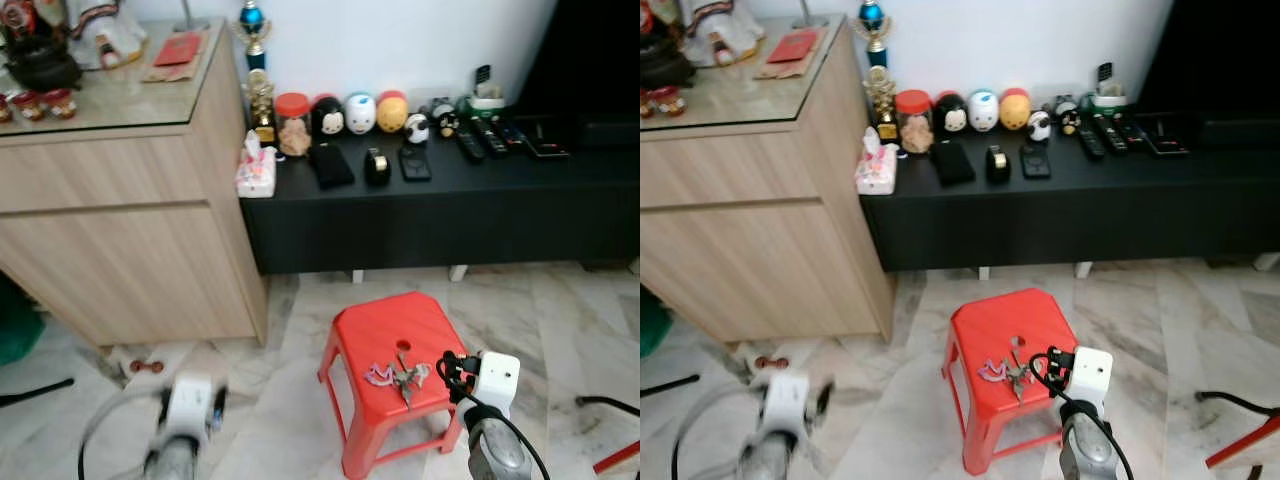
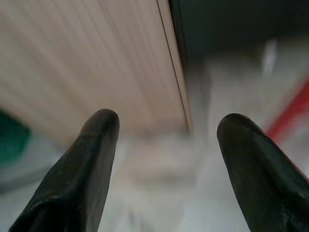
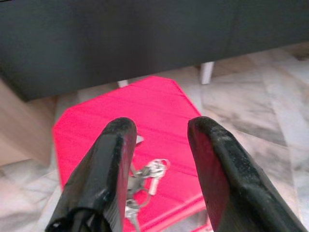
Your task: Hang keys on a hook
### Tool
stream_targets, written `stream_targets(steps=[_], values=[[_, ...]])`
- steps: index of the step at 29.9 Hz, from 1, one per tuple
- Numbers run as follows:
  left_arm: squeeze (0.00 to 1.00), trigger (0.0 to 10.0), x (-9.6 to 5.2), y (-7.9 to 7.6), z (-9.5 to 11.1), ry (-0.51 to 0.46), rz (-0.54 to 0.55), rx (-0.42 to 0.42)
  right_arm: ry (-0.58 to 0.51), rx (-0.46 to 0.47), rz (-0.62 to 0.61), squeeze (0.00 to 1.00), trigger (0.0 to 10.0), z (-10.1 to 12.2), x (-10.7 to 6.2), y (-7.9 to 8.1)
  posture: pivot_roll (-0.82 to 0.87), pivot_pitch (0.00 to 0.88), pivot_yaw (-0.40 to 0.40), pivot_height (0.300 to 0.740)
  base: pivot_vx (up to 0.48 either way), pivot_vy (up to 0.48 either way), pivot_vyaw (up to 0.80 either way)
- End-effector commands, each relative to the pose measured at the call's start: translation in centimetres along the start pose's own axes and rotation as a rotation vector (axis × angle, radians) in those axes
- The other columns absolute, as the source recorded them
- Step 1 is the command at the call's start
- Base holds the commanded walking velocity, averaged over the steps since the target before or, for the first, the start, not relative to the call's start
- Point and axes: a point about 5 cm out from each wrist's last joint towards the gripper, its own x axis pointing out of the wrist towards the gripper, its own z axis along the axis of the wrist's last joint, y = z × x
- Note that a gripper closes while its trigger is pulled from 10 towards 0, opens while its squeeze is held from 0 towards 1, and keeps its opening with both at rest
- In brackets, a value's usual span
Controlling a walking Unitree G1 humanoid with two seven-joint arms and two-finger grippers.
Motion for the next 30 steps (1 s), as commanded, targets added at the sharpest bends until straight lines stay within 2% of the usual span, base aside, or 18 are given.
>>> stream_targets(steps=[1,6,12,21,26,30], values=[[0.00,10.0,-0.8,-0.4,-1.2,0.053,-0.019,-0.031,0.005,0.004,0.001,0.00,10.0,-0.3,-0.2,0.0,-0.19,0.013,0.014,0.727,0.000,0.000,0.00],[0.00,10.0,-1.4,-0.3,-0.9,-0.004,-0.043,-0.060,0.004,0.012,0.006,0.00,10.0,-0.3,-0.2,0.3,-0.20,0.013,0.020,0.727,0.000,0.000,0.00],[0.00,10.0,-1.8,-0.2,-0.7,-0.023,-0.044,-0.078,-0.013,0.022,0.012,0.00,10.0,0.0,-0.1,0.5,-0.18,0.015,0.017,0.727,0.000,0.000,0.00],[0.00,10.0,-0.4,-0.9,0.5,-0.034,-0.070,-0.136,-0.036,0.013,0.013,0.00,10.0,0.9,0.4,0.6,-0.19,0.042,0.015,0.727,0.000,0.000,0.00],[0.00,10.0,-0.4,-1.5,0.5,-0.026,-0.093,-0.140,-0.035,0.013,0.015,0.00,10.0,1.0,0.5,0.8,-0.19,0.046,0.015,0.727,0.000,0.000,0.00],[0.00,10.0,-0.6,-1.5,0.3,-0.024,-0.087,-0.174,-0.047,0.021,0.019,0.00,10.0,1.4,0.8,1.2,-0.18,0.061,0.011,0.727,0.000,0.000,0.00]])
